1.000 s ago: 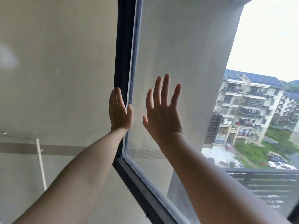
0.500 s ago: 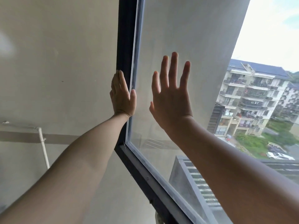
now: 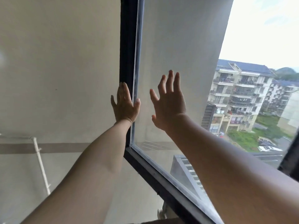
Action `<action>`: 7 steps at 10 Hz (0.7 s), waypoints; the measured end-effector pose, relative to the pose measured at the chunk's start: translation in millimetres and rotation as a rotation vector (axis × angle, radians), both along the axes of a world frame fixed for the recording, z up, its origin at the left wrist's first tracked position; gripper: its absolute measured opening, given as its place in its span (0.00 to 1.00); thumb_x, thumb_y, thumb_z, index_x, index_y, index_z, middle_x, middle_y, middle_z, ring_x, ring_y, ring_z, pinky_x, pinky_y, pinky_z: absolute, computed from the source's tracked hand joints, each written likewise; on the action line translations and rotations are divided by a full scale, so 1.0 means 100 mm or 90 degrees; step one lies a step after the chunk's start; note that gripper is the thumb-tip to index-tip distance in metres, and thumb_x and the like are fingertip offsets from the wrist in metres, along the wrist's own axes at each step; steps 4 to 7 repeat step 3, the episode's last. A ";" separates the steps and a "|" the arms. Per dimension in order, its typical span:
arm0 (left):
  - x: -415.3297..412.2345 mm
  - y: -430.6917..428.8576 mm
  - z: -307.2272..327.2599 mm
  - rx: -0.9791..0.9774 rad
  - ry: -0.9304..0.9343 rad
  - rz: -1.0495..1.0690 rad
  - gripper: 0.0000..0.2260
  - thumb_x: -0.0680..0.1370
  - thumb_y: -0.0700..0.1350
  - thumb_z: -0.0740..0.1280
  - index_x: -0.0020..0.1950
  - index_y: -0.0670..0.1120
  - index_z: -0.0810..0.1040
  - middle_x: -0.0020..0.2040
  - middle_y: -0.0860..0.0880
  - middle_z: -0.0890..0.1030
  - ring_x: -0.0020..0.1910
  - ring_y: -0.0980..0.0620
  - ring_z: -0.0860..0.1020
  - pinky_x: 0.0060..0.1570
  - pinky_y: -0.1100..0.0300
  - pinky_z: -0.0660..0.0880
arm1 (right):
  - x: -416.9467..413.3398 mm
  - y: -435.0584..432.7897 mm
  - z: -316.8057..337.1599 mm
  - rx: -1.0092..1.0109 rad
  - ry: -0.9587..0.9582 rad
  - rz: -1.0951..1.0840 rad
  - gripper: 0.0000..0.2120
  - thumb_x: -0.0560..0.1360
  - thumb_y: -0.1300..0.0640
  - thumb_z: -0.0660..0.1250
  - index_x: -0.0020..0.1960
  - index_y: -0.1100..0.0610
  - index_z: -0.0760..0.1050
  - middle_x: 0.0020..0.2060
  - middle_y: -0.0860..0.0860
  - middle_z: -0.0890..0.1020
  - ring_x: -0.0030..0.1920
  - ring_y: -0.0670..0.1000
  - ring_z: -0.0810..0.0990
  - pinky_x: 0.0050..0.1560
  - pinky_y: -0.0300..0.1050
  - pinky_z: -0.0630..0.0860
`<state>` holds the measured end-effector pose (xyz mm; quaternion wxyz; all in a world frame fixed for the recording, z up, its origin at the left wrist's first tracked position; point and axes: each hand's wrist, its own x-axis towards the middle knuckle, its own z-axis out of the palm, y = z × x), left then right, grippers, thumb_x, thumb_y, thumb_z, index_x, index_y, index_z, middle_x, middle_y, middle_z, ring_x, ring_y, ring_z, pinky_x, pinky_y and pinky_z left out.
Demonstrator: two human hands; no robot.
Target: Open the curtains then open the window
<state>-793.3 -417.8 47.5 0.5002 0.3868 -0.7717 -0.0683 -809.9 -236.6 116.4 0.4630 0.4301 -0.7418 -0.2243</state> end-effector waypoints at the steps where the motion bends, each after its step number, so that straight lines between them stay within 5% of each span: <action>1: 0.25 0.27 0.19 0.083 -0.092 -0.018 0.30 0.76 0.58 0.50 0.74 0.47 0.48 0.77 0.47 0.51 0.76 0.45 0.47 0.73 0.44 0.44 | 0.12 0.30 0.13 -0.001 -0.176 0.013 0.33 0.75 0.38 0.51 0.74 0.51 0.44 0.75 0.61 0.42 0.74 0.62 0.38 0.71 0.66 0.41; 3: 0.81 1.32 0.28 0.146 -0.062 -0.084 0.24 0.77 0.49 0.56 0.72 0.45 0.57 0.73 0.42 0.62 0.71 0.43 0.61 0.68 0.47 0.58 | 0.30 1.28 0.06 -0.021 -0.286 0.030 0.32 0.76 0.41 0.52 0.74 0.50 0.43 0.74 0.60 0.37 0.73 0.60 0.34 0.71 0.65 0.39; 7: 0.81 1.32 0.28 0.146 -0.062 -0.084 0.24 0.77 0.49 0.56 0.72 0.45 0.57 0.73 0.42 0.62 0.71 0.43 0.61 0.68 0.47 0.58 | 0.30 1.28 0.06 -0.021 -0.286 0.030 0.32 0.76 0.41 0.52 0.74 0.50 0.43 0.74 0.60 0.37 0.73 0.60 0.34 0.71 0.65 0.39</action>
